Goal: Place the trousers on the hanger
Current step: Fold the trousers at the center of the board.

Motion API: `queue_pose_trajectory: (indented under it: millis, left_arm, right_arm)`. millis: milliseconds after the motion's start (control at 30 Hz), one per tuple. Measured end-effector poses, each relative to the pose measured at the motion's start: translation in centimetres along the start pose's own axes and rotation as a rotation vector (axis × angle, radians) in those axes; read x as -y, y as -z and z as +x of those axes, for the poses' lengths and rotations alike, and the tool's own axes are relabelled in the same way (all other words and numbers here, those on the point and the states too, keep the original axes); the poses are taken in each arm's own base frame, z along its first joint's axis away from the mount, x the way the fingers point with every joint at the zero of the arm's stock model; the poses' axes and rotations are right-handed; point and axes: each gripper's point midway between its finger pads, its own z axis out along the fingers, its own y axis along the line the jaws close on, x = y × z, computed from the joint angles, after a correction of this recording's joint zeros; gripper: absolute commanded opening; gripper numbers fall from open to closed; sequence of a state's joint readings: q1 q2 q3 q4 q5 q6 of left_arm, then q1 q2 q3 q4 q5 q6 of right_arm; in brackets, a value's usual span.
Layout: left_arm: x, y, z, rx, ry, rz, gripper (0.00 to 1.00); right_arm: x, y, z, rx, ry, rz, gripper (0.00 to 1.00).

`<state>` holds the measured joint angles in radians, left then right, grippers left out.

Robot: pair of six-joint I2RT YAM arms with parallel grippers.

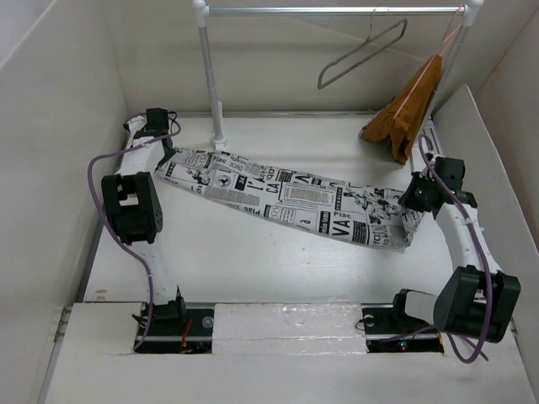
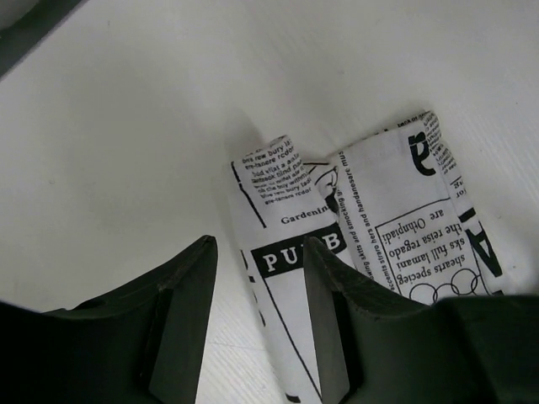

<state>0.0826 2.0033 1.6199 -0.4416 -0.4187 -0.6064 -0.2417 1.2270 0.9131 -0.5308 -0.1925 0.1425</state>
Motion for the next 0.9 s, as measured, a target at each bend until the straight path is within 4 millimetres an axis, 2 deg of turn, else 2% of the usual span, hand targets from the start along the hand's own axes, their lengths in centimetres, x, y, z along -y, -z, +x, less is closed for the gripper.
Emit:
queue_pose_trajectory:
  millis: [33,67,133,233,300,333,467,567,667,700,767,900]
  left_arm:
    - [0.1,-0.3,0.2,-0.005,-0.002,-0.001,0.43]
    - [0.3,-0.6,0.4,-0.011,-0.005,-0.001,0.44]
    - [1.2,-1.1,0.1,-0.013,-0.004,0.010,0.45]
    - [3.1,-2.3,-1.1,0.002,0.008,0.031,0.44]
    - [4.0,-3.3,-1.6,0.008,0.011,0.033,0.45]
    - [4.2,-3.7,-1.5,0.005,0.009,0.028,0.44]
    - [3.5,-5.0,-0.1,-0.023,-0.022,-0.011,0.44]
    - [3.1,-5.2,0.3,-0.031,-0.037,-0.032,0.42]
    - [2.6,-5.3,0.2,-0.019,-0.045,-0.056,0.42]
    - [2.4,-5.4,0.2,-0.014,-0.049,-0.065,0.43]
    - [1.9,-5.6,0.5,-0.013,-0.059,-0.082,0.45]
    - [1.5,-5.7,0.9,-0.020,-0.068,-0.094,0.46]
  right_arm:
    - [-0.7,-0.1,0.6,-0.013,0.024,-0.022,0.13]
    - [-1.4,-0.1,1.3,-0.031,0.047,-0.038,0.25]
    - [-2.4,-0.2,2.1,-0.056,0.091,-0.052,0.29]
    - [-2.3,0.3,2.5,-0.063,0.126,-0.018,0.24]
    - [-0.9,0.9,2.2,-0.047,0.106,0.029,0.03]
    - [0.0,1.3,1.9,-0.038,0.085,0.058,0.00]
    - [3.5,2.8,0.3,0.007,0.005,0.184,0.00]
    - [5.6,3.5,-0.6,0.023,-0.049,0.246,0.00]
    - [7.6,4.0,-0.9,0.017,-0.093,0.319,0.13]
    - [8.0,4.3,-0.9,0.008,-0.099,0.342,0.23]
    - [8.6,5.0,-1.7,0.016,-0.107,0.382,0.57]
    - [8.8,5.3,-4.4,0.038,-0.092,0.387,0.60]
